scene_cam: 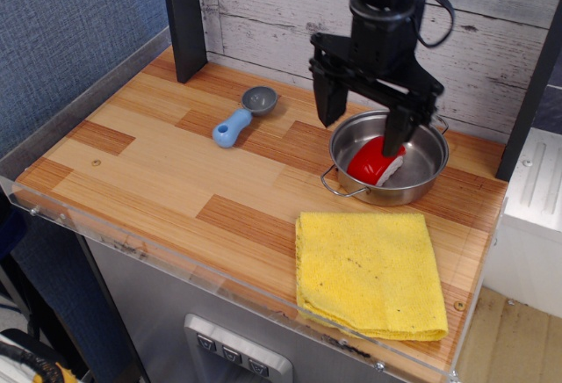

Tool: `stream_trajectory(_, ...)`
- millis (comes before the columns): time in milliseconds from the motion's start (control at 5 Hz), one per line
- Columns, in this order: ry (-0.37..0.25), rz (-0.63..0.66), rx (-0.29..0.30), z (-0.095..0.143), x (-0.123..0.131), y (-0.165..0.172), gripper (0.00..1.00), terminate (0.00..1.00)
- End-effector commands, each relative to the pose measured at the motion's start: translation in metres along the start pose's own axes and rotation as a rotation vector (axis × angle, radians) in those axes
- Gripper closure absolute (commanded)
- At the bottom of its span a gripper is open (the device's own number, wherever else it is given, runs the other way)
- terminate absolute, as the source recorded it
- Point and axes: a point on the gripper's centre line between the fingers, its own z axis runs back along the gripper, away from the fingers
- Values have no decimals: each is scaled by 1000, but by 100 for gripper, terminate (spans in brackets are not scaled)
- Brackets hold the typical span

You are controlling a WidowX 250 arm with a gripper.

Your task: Move the towel to bottom left corner of the table

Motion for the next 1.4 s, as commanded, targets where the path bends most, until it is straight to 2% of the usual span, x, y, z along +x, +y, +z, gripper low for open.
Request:
stream_trajectory(0, -49, -88, -13, 12, -38, -29, 0, 0)
stream_trajectory(400, -56, -153, -6, -11, -73, -43, 0, 0)
stream_trajectory(800, -127, -130, 18, -33, -61, -46, 0, 0)
stream_trajectory(1000, -138, -132, 7, -42, -56, -53, 0, 0)
stream_trajectory(1200, -110, -153, -3, -54, -52, -61, 0, 0)
